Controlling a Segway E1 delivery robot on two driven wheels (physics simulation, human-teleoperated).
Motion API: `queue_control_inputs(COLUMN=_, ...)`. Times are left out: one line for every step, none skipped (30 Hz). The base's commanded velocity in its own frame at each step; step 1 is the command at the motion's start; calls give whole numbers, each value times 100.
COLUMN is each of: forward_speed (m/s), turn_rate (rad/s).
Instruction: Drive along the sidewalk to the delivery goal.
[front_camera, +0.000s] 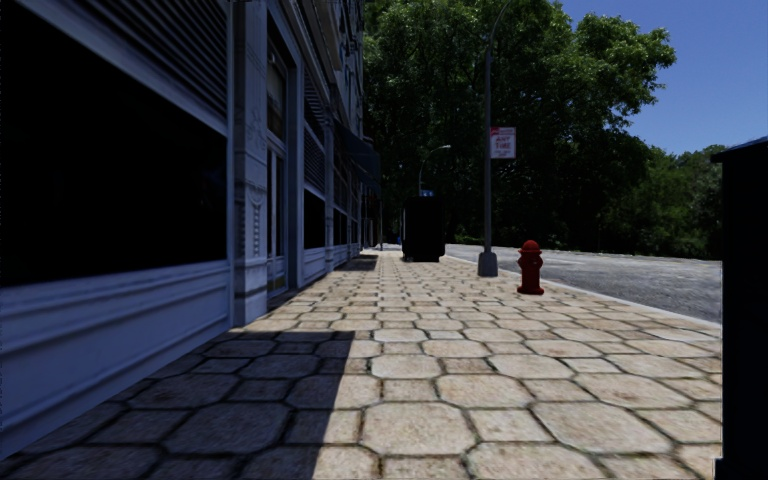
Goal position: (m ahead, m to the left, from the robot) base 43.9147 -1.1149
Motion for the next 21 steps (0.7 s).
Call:
queue_control_inputs(forward_speed=200, turn_rate=0)
queue_control_inputs(forward_speed=200, turn_rate=0)
queue_control_inputs(forward_speed=200, turn_rate=0)
queue_control_inputs(forward_speed=200, turn_rate=0)
queue_control_inputs(forward_speed=200, turn_rate=0)
queue_control_inputs(forward_speed=200, turn_rate=0)
queue_control_inputs(forward_speed=200, turn_rate=0)
queue_control_inputs(forward_speed=200, turn_rate=0)
queue_control_inputs(forward_speed=200, turn_rate=0)
queue_control_inputs(forward_speed=200, turn_rate=0)
queue_control_inputs(forward_speed=200, turn_rate=0)
queue_control_inputs(forward_speed=200, turn_rate=0)
queue_control_inputs(forward_speed=200, turn_rate=0)
queue_control_inputs(forward_speed=200, turn_rate=0)
queue_control_inputs(forward_speed=200, turn_rate=0)
queue_control_inputs(forward_speed=200, turn_rate=0)
queue_control_inputs(forward_speed=200, turn_rate=0)
queue_control_inputs(forward_speed=200, turn_rate=0)
queue_control_inputs(forward_speed=200, turn_rate=0)
queue_control_inputs(forward_speed=200, turn_rate=0)
queue_control_inputs(forward_speed=200, turn_rate=0)
